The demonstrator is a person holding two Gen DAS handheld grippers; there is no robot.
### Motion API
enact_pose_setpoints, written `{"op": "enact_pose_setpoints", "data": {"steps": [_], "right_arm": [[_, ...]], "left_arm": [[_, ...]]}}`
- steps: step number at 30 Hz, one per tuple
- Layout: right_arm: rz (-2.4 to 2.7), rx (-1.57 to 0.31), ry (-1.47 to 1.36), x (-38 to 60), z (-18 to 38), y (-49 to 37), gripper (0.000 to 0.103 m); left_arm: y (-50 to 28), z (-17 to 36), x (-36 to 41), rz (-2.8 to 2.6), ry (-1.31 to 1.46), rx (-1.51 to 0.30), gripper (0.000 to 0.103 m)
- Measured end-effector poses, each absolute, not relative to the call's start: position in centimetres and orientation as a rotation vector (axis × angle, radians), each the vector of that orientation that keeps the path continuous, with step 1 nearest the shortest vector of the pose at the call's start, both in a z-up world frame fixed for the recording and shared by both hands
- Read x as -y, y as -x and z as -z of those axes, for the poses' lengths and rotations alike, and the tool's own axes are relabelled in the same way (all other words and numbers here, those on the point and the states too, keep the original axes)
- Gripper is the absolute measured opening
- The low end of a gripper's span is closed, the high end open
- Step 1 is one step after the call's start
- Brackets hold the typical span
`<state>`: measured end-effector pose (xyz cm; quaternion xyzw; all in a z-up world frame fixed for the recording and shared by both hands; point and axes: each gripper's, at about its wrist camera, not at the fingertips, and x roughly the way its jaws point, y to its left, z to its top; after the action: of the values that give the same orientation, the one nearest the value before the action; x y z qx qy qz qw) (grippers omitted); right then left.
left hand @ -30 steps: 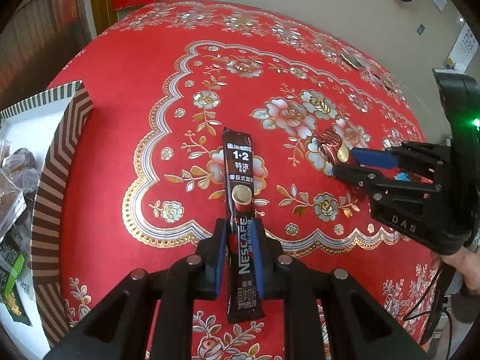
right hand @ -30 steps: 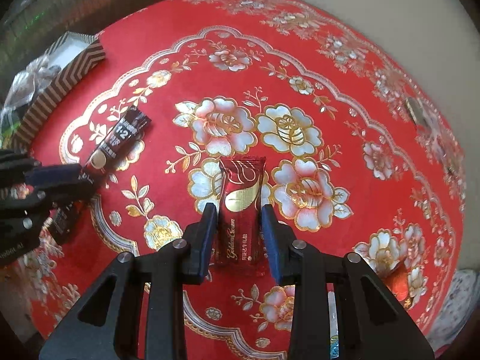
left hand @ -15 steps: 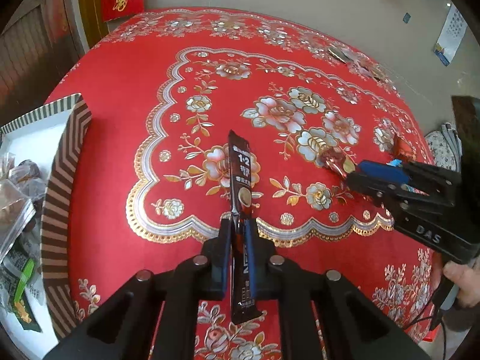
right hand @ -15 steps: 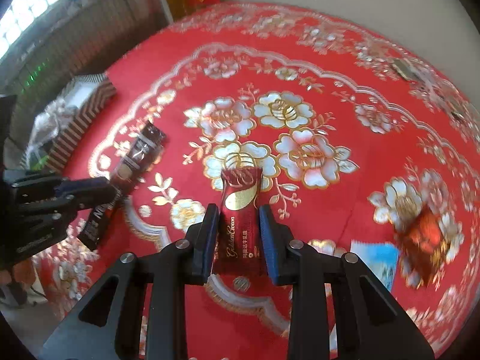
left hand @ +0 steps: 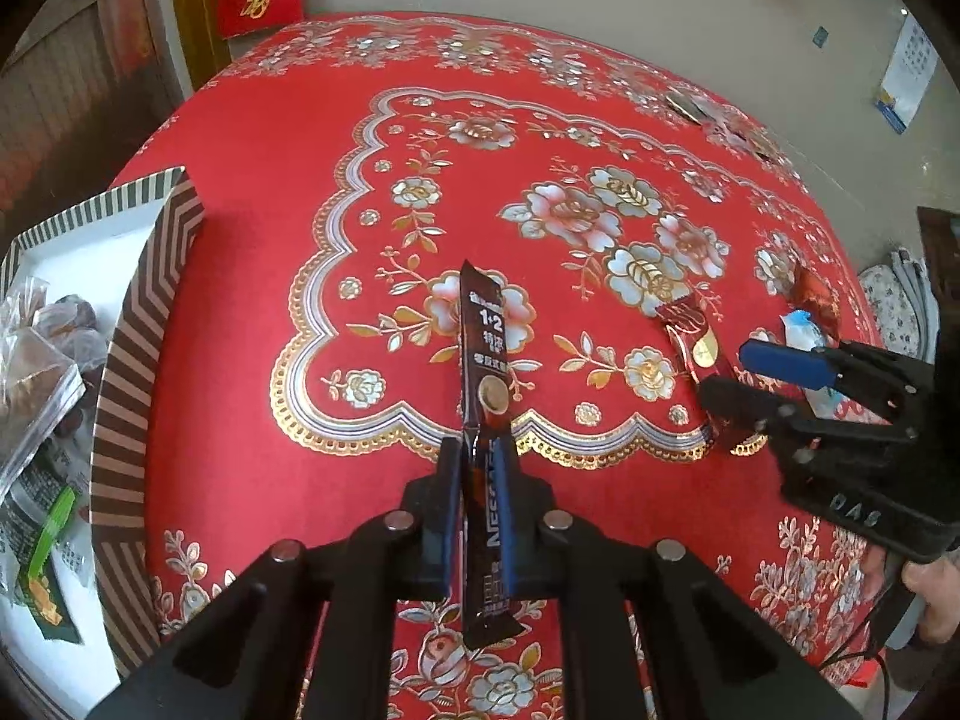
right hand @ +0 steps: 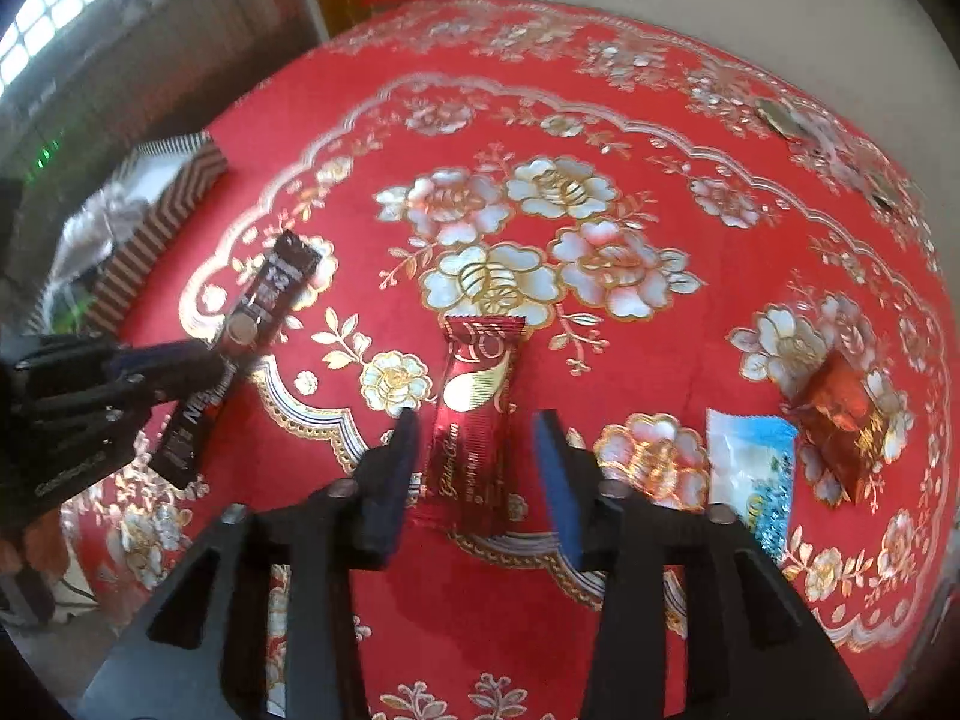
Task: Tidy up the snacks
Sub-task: 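Carry the coffee stick and chocolate bar over the white tray with both grippers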
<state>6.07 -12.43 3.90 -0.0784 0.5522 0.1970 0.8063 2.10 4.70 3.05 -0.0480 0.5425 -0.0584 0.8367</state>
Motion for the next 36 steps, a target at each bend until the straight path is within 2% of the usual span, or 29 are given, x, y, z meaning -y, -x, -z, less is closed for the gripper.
{"op": "enact_pose_setpoints", "data": {"steps": [1,3,4,5,6,8,9,11,12,17,23,24,27,36], "right_arm": [[-0.42,-1.189,0.174,12.2,-3.7,-6.3,0.046],[-0.428,-1.203,0.182,11.7,-3.4,-6.7,0.046],[-0.436,-1.207,0.185,11.5,-3.3,-6.7,0.046],[-0.432,-1.218,0.204,11.2,-3.0,-6.7,0.046],[-0.427,-1.205,0.232,11.0,-3.0,-6.6,0.045],[-0.418,-1.2,0.291,10.5,-2.9,-6.3,0.04],[-0.42,-1.204,0.286,10.6,-3.0,-6.3,0.033],[-0.414,-1.202,0.285,11.0,-3.1,-6.2,0.028],[-0.41,-1.2,0.281,11.3,-3.1,-6.0,0.028],[-0.402,-1.183,0.241,12.1,-3.2,-5.1,0.027],[-0.425,-1.146,0.108,13.2,-3.8,-3.4,0.027],[-0.432,-1.134,0.092,13.3,-4.1,-3.1,0.021],[-0.448,-1.094,0.049,13.3,-4.9,-2.4,0.021],[-0.406,-1.14,-0.011,13.3,-4.3,-3.0,0.022]], "left_arm": [[-2.1,-3.0,-4.6,0.118,0.093,-1.147,0.018],[-2.2,-2.7,-4.6,0.108,0.08,-1.159,0.036],[-2.3,-2.4,-4.6,0.098,0.079,-1.176,0.053],[-2.2,-2.5,-4.5,0.112,0.084,-1.166,0.062],[-2.2,-2.4,-4.3,0.11,0.07,-1.162,0.062],[-2.2,-2.3,-4.0,0.097,0.039,-1.145,0.061],[-2.1,-2.2,-3.9,0.097,0.025,-1.136,0.059],[-1.9,-2.1,-3.7,0.076,-0.034,-1.113,0.028],[-2.0,-2.2,-3.7,0.077,-0.044,-1.109,0.023],[-1.8,-2.5,-4.8,0.105,-0.011,-1.118,0.018],[-0.8,-3.3,-6.0,0.096,0.005,-1.094,0.018],[-0.6,-3.5,-6.2,0.094,0.005,-1.087,0.018],[-0.1,-3.9,-6.7,0.091,0.007,-1.077,0.018],[0.3,-3.7,-7.1,0.107,0.033,-1.081,0.018]]}}
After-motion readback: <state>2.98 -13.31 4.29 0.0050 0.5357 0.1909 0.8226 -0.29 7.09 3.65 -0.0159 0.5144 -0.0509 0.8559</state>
